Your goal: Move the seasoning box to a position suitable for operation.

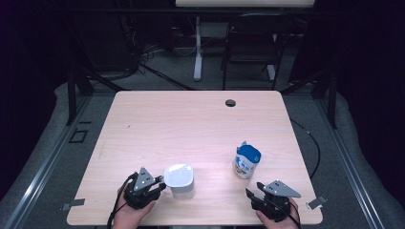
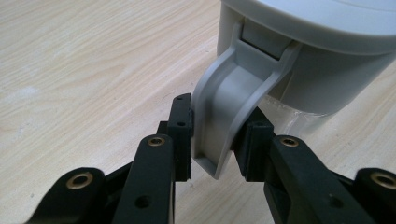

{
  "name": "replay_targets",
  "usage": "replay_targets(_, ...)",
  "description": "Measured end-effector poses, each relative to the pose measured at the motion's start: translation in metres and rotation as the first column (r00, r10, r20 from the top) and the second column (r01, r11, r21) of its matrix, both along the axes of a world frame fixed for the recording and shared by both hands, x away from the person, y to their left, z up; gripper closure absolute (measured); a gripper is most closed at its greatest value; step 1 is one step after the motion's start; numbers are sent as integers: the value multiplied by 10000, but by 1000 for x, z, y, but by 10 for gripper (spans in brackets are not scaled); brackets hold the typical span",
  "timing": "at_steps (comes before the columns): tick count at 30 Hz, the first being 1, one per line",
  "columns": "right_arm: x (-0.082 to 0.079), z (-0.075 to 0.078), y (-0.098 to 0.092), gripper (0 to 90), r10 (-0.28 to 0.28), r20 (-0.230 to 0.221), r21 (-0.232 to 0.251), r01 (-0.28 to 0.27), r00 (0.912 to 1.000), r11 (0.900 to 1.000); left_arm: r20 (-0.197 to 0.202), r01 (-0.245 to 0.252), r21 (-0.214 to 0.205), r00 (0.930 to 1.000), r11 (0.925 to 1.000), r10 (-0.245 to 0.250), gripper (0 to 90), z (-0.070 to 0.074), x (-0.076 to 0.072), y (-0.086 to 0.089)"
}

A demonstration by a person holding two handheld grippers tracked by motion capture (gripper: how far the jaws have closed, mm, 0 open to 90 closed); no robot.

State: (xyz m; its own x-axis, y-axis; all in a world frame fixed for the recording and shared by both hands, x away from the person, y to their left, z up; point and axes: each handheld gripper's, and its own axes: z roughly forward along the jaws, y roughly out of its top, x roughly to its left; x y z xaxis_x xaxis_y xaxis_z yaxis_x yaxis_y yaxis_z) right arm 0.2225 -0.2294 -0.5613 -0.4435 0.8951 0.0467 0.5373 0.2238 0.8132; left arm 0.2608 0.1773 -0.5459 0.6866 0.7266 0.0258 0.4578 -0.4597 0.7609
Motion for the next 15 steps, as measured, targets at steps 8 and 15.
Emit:
replay_targets(8,-1,4,-1,543,-184,47,47,183,9998,9998,-9,211,-30,9998,9998,-211,708,0,-2,-4)
replay_targets(15,-4,10,-5,567,-458,108,530,452,9989,9976,-68,390,-142,9992,9991,-391,704,-1,-1,-5)
